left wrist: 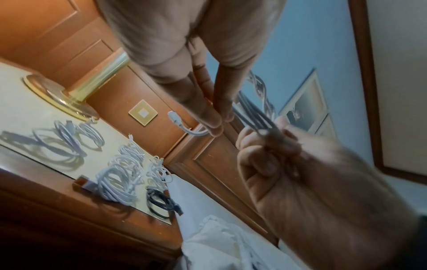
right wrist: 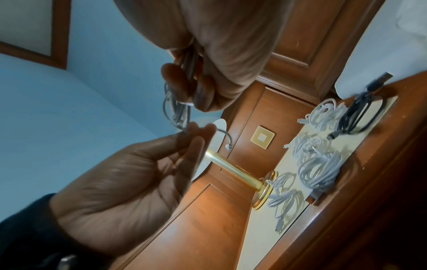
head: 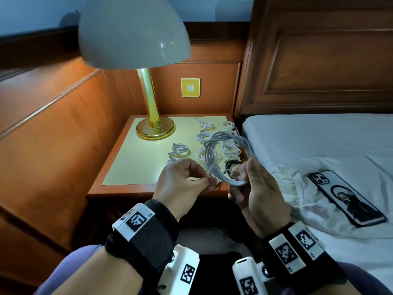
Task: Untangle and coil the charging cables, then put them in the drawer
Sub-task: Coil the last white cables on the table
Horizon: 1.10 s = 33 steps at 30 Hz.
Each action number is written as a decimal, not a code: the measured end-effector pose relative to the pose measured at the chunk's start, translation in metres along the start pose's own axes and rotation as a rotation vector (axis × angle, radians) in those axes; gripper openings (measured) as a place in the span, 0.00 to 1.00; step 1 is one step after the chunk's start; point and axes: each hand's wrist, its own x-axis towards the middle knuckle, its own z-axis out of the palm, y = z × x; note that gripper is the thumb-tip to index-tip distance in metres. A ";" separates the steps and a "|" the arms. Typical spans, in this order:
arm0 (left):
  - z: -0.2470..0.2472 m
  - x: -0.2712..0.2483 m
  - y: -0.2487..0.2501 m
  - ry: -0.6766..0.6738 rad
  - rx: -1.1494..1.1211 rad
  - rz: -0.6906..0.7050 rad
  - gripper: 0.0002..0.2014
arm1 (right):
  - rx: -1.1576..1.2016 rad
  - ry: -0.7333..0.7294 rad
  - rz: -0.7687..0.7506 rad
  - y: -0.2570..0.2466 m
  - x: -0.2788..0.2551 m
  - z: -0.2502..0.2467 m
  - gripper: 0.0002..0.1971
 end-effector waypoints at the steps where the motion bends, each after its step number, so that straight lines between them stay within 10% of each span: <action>1: 0.000 0.000 0.001 -0.008 -0.014 0.005 0.11 | 0.007 -0.008 0.017 0.001 0.000 0.000 0.22; 12: 0.005 -0.004 0.005 -0.048 -0.275 -0.030 0.18 | -0.185 -0.038 0.014 0.007 0.003 -0.004 0.23; 30: 0.003 -0.001 0.008 -0.254 0.101 0.167 0.01 | -0.293 -0.024 0.095 0.006 0.010 -0.012 0.14; 33: -0.004 0.001 0.006 -0.256 0.320 0.186 0.14 | -0.281 -0.055 0.118 0.004 0.012 -0.014 0.13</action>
